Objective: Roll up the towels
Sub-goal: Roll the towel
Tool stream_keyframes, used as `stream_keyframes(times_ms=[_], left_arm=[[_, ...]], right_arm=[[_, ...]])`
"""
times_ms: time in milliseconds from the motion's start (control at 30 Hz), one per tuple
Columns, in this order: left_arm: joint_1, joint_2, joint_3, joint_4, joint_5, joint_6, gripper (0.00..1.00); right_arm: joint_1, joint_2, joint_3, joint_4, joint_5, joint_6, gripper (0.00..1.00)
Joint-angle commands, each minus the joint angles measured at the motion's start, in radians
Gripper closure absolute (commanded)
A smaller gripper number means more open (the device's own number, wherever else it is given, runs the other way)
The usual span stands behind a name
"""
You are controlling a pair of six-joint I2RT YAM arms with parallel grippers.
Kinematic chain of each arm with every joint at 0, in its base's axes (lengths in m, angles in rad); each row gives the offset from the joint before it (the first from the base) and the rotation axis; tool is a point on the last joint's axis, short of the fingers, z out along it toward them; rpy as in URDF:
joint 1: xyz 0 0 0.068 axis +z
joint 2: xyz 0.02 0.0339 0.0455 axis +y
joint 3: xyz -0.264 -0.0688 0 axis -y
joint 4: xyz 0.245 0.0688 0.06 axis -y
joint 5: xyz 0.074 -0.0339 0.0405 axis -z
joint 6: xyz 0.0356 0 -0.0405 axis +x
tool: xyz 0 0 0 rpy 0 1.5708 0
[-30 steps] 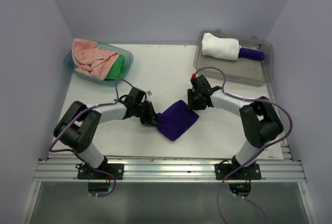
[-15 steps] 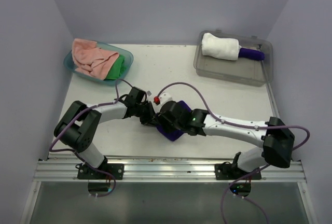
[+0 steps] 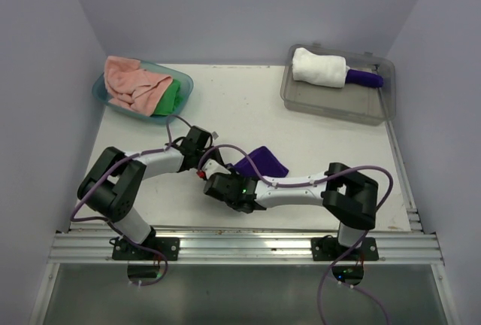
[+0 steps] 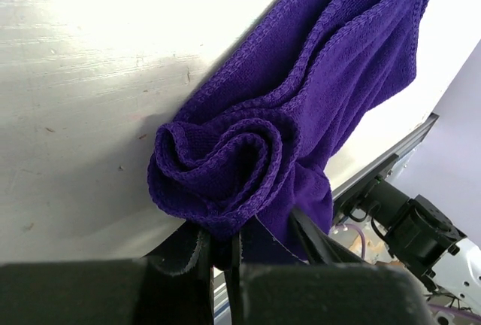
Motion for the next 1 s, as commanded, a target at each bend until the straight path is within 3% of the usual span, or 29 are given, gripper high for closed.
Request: stream_keyframes(times_ms=[0,33,67,133,167,233,267,333,367,500,733,967], left_arm=[[0.003,-0.028,-0.003,-0.026,-0.024,-0.011,1.0],[0.003,-0.031,-0.005,-0.024,-0.025,-0.015,1.0],[0.002,-0.036,-0.012,-0.016,-0.027,-0.018,1.0],[0.002,-0.068,-0.029,0.008,-0.031,-0.038,1.0],[0.005,-0.079,-0.041,0.016,-0.036,-0.045,0.88],[0.012,-0.116,-0.048,0.019,-0.037,-0.054,0.76],[0.026,-0.126,-0.054,0.017,-0.033,-0.055,0.6],[0.051,-0.165,-0.054,0.004,-0.037,-0.058,0.56],[0.06,-0.182,-0.055,0.002,-0.037,-0.06,0.47],[0.101,-0.269,-0.054,-0.01,-0.013,-0.06,0.34],[0.152,-0.326,-0.055,-0.041,-0.007,-0.049,0.33],[0.149,-0.32,-0.06,-0.012,0.009,-0.048,0.33]], right_arm=[[0.003,0.059,0.014,0.056,0.094,0.013,0.52],[0.003,0.068,0.011,0.056,0.109,0.043,0.61],[0.003,0.086,0.007,0.053,0.146,0.059,0.85],[0.002,0.082,-0.004,0.047,0.169,0.094,1.0],[0.002,0.062,-0.012,0.05,0.171,0.105,1.0],[-0.003,0.021,-0.059,0.094,0.157,0.117,1.0],[-0.01,0.002,-0.077,0.113,0.113,0.12,1.0],[-0.036,-0.067,-0.129,0.165,0.064,0.137,1.0],[-0.047,-0.088,-0.142,0.174,0.044,0.148,1.0],[-0.124,-0.187,-0.234,0.261,-0.178,0.194,1.0],[-0.346,-0.378,-0.442,0.497,-0.546,0.353,1.0],[-0.547,-0.454,-0.599,0.685,-0.844,0.545,1.0]])
